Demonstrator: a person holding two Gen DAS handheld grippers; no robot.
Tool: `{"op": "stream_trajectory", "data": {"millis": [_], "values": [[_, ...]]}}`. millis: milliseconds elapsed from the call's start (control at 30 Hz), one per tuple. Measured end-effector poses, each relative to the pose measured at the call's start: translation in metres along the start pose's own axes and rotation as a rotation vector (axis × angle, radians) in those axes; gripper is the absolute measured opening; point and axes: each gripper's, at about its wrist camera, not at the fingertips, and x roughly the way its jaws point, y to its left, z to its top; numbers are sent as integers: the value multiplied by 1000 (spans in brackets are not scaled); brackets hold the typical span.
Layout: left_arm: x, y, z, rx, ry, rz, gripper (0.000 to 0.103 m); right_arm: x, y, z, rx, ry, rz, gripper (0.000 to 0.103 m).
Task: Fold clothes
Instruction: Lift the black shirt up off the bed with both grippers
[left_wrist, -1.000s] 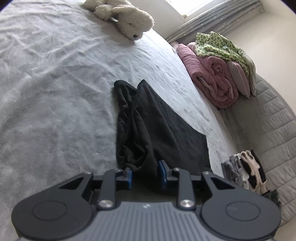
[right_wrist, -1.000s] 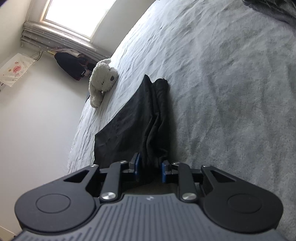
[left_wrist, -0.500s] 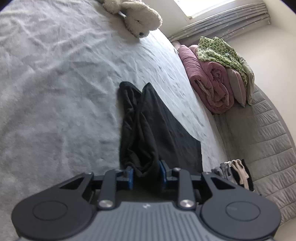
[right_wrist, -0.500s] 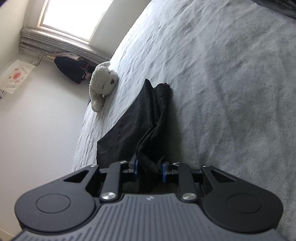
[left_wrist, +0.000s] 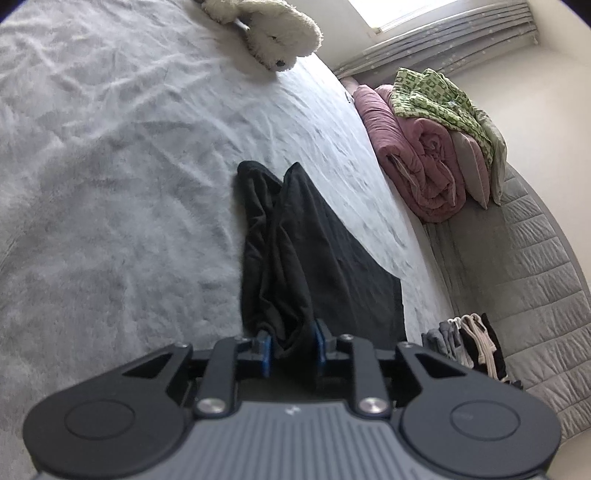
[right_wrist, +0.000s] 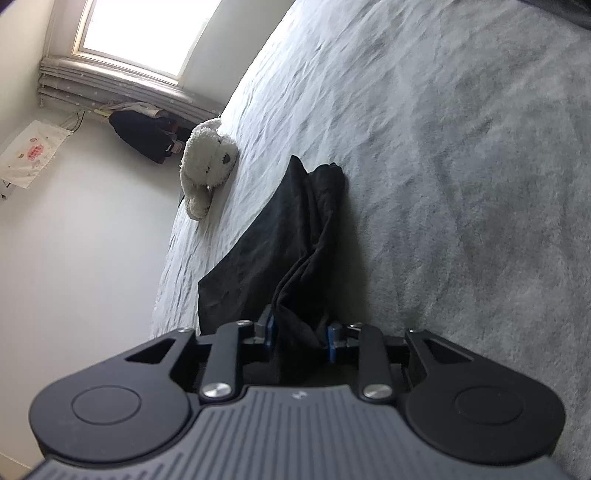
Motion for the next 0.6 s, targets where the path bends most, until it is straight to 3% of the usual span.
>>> {"op": "stream_trajectory", "data": {"millis": [200,333,600], "values": [[-1,-13,-4,81,-25,34,13,0,4,0,-28,13,-22,26],[-4,-18,-4,71,-32,43,9,-1,1,3,1,26,-22,21],[-19,-21,-8,20,-29,39,8,-13,29,7,-78,54,-17,15]]}}
